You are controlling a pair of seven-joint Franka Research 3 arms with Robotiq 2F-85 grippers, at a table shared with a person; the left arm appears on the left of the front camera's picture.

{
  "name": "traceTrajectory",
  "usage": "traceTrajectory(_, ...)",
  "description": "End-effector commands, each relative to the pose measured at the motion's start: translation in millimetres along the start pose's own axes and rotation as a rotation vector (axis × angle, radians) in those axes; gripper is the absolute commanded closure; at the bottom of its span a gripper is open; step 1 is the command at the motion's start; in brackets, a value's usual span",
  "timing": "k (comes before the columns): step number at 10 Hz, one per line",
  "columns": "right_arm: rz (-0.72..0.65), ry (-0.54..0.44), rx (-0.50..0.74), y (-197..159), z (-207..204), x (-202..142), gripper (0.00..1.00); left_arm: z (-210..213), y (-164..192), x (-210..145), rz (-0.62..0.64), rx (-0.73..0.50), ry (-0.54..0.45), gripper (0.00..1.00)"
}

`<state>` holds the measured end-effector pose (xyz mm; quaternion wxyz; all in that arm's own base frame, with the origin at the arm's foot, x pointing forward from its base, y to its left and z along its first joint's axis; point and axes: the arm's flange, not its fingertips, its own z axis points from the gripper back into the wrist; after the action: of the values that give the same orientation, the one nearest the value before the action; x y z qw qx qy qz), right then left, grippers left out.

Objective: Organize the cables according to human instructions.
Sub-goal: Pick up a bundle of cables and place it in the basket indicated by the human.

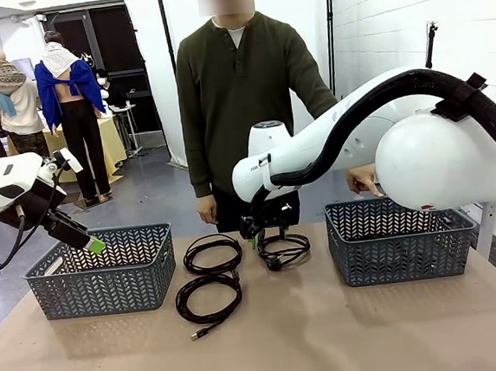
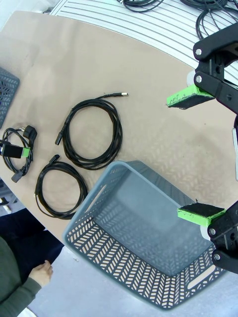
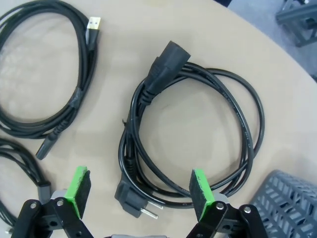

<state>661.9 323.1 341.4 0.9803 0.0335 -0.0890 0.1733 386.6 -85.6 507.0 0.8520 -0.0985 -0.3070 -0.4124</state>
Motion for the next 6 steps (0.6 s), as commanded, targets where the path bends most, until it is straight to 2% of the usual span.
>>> traceTrajectory(1,-0.031,0.011,-0.033,-1.1,-5.2,10.0,0.0,-1.1,2.4,-0.6,0.01,-0.006,-0.012,0.0)
traceTrajectory(6,-0.059,0.04,-0.053,-6.1,-20.1,16.5,0.0,-1.1,2.4,-0.6,0.01,-0.006,-0.012,0.0)
